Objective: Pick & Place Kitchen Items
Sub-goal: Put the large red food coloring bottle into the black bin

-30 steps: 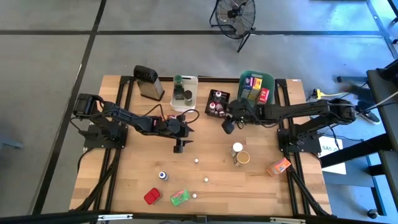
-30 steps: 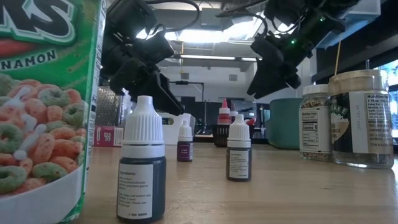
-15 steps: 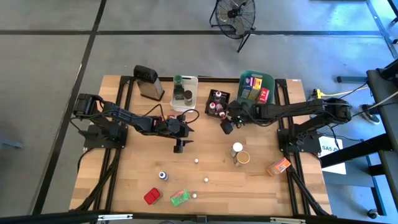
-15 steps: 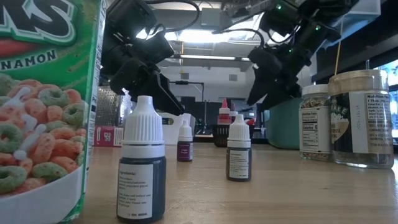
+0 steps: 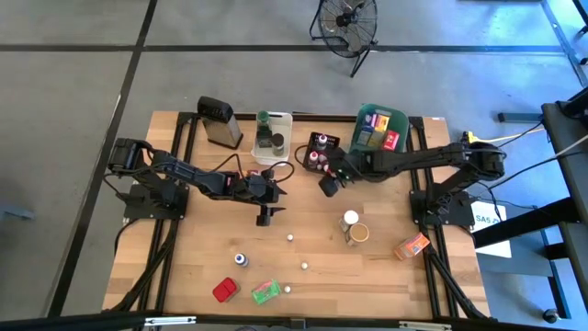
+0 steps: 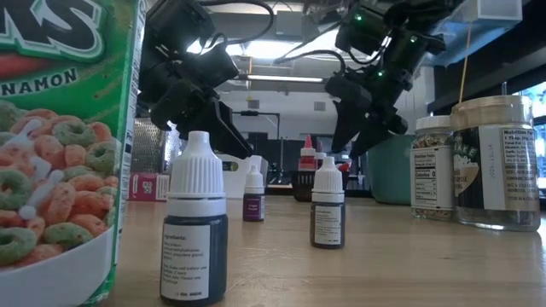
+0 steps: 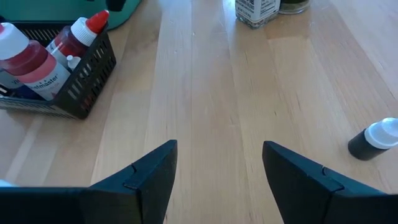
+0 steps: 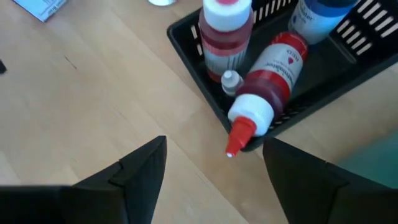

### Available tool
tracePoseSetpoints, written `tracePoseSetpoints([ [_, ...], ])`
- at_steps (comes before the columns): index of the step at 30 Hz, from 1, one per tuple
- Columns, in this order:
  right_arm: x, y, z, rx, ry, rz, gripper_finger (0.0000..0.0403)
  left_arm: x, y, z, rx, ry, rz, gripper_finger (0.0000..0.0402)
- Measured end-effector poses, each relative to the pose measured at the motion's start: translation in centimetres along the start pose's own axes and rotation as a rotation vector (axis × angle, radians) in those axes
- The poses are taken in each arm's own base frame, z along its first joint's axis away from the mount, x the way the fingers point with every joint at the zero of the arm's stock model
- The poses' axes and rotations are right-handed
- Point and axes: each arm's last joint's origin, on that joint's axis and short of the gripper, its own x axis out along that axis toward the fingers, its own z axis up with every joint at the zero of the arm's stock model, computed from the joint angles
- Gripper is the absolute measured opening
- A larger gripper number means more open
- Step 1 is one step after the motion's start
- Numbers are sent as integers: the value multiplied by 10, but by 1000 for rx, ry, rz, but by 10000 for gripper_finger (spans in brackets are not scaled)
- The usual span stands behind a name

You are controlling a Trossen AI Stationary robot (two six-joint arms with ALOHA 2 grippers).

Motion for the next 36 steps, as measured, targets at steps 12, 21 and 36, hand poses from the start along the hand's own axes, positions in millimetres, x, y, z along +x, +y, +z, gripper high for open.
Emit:
tracePoseSetpoints([
  [12,-17,17,14,-40,18,9,268,0,0,-1,1,6,-1,231],
  [21,-20,19,6,75,115,19,268,0,0,-1,1,12,-1,231],
  [36,2,17,5,113,178,8,268,0,0,-2,2,22,-2,232],
])
